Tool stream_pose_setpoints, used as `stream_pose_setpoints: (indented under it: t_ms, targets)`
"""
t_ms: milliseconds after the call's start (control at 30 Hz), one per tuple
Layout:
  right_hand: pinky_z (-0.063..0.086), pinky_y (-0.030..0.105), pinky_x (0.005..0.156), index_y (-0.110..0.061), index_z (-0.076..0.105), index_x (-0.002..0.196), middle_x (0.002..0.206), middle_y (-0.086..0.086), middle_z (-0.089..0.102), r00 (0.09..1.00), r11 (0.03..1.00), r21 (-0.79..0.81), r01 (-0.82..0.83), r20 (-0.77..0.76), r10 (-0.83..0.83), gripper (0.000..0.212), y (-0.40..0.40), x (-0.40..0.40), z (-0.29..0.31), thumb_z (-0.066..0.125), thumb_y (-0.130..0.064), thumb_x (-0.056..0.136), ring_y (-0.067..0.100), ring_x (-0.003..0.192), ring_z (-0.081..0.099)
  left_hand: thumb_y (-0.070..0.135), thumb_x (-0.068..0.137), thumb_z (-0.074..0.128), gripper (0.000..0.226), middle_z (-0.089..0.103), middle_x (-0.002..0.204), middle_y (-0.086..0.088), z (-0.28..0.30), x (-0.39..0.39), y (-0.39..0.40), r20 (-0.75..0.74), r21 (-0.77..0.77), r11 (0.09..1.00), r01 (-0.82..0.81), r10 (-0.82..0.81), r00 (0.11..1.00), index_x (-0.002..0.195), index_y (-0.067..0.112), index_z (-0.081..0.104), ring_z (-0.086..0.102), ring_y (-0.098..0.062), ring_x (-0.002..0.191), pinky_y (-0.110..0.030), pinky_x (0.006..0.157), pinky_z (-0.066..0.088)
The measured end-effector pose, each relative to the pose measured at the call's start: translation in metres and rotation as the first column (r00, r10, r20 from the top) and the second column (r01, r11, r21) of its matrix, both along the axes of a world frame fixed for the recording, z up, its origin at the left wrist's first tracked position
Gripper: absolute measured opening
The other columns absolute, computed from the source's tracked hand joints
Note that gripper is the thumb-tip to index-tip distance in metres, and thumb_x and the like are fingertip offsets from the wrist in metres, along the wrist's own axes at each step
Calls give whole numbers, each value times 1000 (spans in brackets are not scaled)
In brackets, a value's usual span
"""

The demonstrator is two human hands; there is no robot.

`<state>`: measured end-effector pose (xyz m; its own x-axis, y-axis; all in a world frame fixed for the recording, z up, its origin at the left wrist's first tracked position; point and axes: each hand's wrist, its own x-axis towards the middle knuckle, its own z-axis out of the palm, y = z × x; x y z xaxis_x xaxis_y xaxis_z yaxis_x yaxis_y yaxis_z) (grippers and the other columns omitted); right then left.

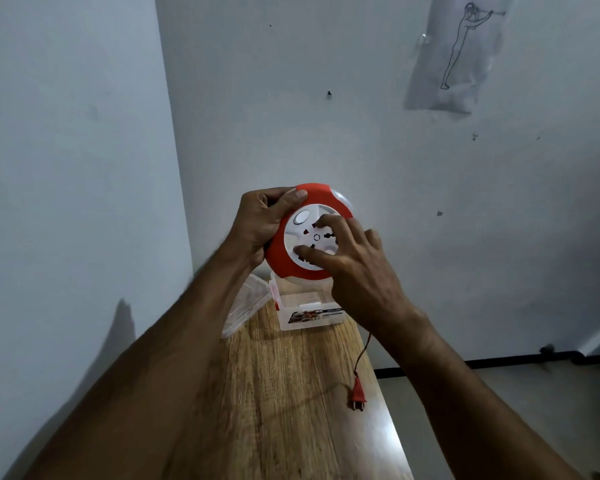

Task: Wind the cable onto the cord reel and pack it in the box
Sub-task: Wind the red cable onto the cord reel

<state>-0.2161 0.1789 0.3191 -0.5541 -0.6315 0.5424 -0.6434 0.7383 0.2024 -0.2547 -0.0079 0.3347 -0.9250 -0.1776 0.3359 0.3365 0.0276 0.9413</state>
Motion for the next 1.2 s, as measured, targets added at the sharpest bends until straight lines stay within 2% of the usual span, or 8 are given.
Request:
stream_pose_setpoints:
  t_ms: [233, 433, 567, 667, 833, 967, 1100, 1200]
  targets:
    - [44, 54, 93, -33, 50, 147, 146, 25, 46, 994, 990, 96, 101, -40, -98, 73, -4, -5, 5, 80, -22, 81, 43, 131, 45, 32, 94, 69, 25, 80, 102, 1, 0, 0, -2, 10, -36, 999, 25, -25, 1000, 115, 19, 75, 78, -21, 84, -36, 74, 65]
    - [51, 49, 85, -24, 59, 139, 116, 25, 70, 976, 979, 136, 154, -177, -129, 67, -8, -12, 7, 79, -44, 79, 44, 111, 60, 34, 94, 70, 30, 79, 107, 1, -2, -1, 0, 14, -73, 997, 28, -27, 1000, 120, 19, 74, 77, -21, 89, -39, 83, 64]
    - [59, 39, 67, -14, 68, 126, 97, 19, 76, 983, 994, -99, 44, -175, -61, 66, -11, -14, 7, 83, -43, 69, 36, 75, 70, 34, 94, 70, 25, 79, 103, 6, 0, -1, 4, -8, -84, 996, 22, -23, 1000, 116, 23, 74, 77, -17, 86, -32, 79, 64]
    - [58, 27, 60, -10, 66, 121, 93, 10, 76, 995, 930, -361, 64, -47, -87, 61, -18, -13, 5, 76, -49, 76, 26, 66, 71, 32, 93, 71, 14, 80, 92, 10, 0, -1, 8, -22, -21, 999, 31, -32, 999, 105, 26, 76, 77, -15, 81, -25, 67, 62]
    - [62, 30, 78, -12, 53, 129, 118, 6, 71, 949, 667, -683, 297, 289, -126, 70, -34, -5, -2, 78, -54, 80, 22, 95, 72, 34, 92, 72, 21, 78, 95, 13, -4, -2, 16, -55, -40, 999, -10, 8, 998, 111, 25, 75, 77, -10, 79, -21, 65, 60]
    - [62, 31, 79, -15, 56, 122, 115, 1, 68, 843, 346, -796, 497, 538, 26, 61, -45, -9, -7, 79, -52, 80, 12, 91, 66, 33, 92, 73, 28, 76, 96, 13, -8, -4, 19, -90, -70, 996, -49, 42, 995, 117, 21, 74, 77, -7, 79, -17, 66, 59]
    - [64, 35, 63, -14, 60, 115, 105, 10, 74, 594, -155, -617, 772, 611, 523, 52, -54, -8, -1, 80, -49, 81, 25, 81, 77, 31, 91, 74, 31, 75, 98, 14, -10, -6, 24, -106, -100, 993, -64, 53, 993, 119, 18, 74, 76, -2, 78, -16, 65, 58]
    - [58, 28, 51, -7, 56, 121, 98, 19, 76, 457, -324, -356, 876, 403, 793, 52, -53, -3, 10, 78, -39, 86, 24, 69, 74, 29, 91, 75, 29, 75, 95, 14, -11, -7, 24, -99, -95, 994, -51, 42, 994, 117, 17, 74, 76, -2, 77, -15, 64, 57]
